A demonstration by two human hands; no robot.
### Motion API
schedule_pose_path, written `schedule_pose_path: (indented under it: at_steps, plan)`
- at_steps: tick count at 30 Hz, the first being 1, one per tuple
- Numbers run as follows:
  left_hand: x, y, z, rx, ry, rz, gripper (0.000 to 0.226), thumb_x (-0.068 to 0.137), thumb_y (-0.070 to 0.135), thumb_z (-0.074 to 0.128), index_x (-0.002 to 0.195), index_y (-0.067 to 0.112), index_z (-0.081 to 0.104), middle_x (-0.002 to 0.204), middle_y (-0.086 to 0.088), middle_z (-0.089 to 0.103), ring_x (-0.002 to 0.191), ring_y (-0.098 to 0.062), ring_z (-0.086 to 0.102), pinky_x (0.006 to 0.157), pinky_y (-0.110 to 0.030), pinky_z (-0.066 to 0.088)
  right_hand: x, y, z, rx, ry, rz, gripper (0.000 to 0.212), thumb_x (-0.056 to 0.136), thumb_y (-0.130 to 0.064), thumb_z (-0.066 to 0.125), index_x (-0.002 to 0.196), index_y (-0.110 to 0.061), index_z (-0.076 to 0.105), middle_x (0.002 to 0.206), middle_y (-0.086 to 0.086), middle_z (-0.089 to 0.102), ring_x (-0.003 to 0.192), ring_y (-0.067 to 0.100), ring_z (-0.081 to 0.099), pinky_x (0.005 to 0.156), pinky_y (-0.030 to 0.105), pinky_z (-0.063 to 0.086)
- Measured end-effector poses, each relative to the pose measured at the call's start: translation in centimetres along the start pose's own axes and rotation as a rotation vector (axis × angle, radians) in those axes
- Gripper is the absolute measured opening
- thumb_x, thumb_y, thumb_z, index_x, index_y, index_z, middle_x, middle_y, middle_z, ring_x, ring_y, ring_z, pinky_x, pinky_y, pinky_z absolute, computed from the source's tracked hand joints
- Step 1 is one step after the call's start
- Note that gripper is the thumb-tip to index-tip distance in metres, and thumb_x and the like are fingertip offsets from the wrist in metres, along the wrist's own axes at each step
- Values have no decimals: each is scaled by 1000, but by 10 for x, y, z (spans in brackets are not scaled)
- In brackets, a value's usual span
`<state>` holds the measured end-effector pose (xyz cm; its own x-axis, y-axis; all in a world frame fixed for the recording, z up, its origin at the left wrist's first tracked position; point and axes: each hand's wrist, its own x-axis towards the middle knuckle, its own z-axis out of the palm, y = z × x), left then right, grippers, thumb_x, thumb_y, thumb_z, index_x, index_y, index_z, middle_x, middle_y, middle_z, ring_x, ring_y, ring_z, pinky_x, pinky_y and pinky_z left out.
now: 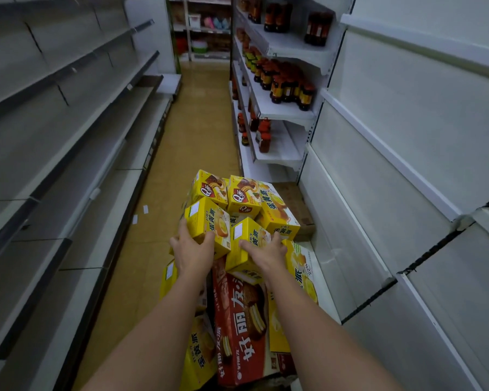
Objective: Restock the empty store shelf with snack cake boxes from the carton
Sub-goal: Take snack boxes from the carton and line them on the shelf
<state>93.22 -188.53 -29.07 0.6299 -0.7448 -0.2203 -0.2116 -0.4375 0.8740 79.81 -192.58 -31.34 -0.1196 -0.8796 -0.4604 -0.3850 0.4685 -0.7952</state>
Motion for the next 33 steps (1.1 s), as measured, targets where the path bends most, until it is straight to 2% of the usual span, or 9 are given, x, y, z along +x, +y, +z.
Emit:
schedule_pose_path:
  at_steps: [3, 6, 9, 12, 17, 20, 23, 28, 33]
  plan:
    - [-3, 3, -10, -139, 4, -89, 81, 89, 33, 61, 152, 20, 12, 154, -11, 24, 138, -33, 30, 107, -48, 32, -2, 0, -4, 262, -82, 78, 101, 77, -57, 69, 152, -14, 17, 157, 9, 20, 139, 34, 31, 107, 49, 35]
    - [-6, 4, -22, -223, 5, -157, 72, 88, 35, 61, 147, 14, 24, 143, -11, 39, 126, -33, 42, 97, -43, 39, -7, 6, -6, 393, -147, 161, 80, 79, -56, 68, 140, -11, 43, 142, 7, 48, 121, 31, 51, 101, 46, 40]
    - [-10, 5, -29, -273, -49, -151, 66, 77, 48, 61, 132, 17, 42, 122, -5, 51, 107, -28, 54, 92, -42, 45, 4, 22, -1, 477, -270, 240, 98, 49, -65, 83, 130, -17, 57, 132, 10, 58, 119, 34, 55, 103, 55, 40]
    - [-14, 3, -31, -310, -57, -145, 58, 77, 48, 60, 125, 19, 47, 116, -4, 54, 102, -32, 59, 86, -42, 47, -16, 10, -9, 580, -374, 322, 52, 83, -50, 67, 116, -11, 65, 123, 17, 64, 115, 35, 58, 101, 54, 44]
    - [-22, 1, -36, -387, -11, -144, 64, 64, 55, 61, 120, 24, 54, 117, -7, 59, 100, -35, 61, 90, -47, 49, -12, 13, -6, 707, -437, 388, 42, 87, -42, 66, 117, -12, 61, 119, 20, 64, 100, 40, 65, 86, 57, 51]
    - [-29, 2, -43, -440, 93, -159, 66, 83, 39, 63, 140, 21, 35, 131, -6, 47, 116, -31, 50, 98, -46, 42, -14, 8, -2, 703, -383, 340, 49, 82, -37, 70, 124, -14, 58, 121, 18, 63, 102, 38, 65, 90, 56, 50]
    - [-32, -1, -57, -461, 205, -171, 70, 85, 30, 67, 140, 17, 27, 122, -10, 48, 95, -25, 53, 83, -39, 43, -10, 6, -1, 708, -323, 230, 61, 71, -34, 72, 127, -17, 56, 129, 15, 58, 112, 36, 58, 97, 52, 46]
    - [-44, -10, -97, -543, 363, -209, 60, 83, 26, 70, 130, 10, 38, 115, -11, 51, 89, -23, 51, 63, -29, 39, -12, -7, 21, 778, -379, 154, 92, 62, -17, 83, 140, -20, 34, 126, 21, 56, 98, 41, 62, 67, 54, 55]
    - [-59, -26, -156, -604, 525, -190, 52, 86, 26, 67, 130, 12, 42, 120, -11, 53, 85, -21, 55, 68, -31, 43, -52, -28, 61, 666, -577, 79, 67, 78, -13, 71, 139, -12, 42, 126, 23, 58, 98, 39, 62, 60, 43, 55]
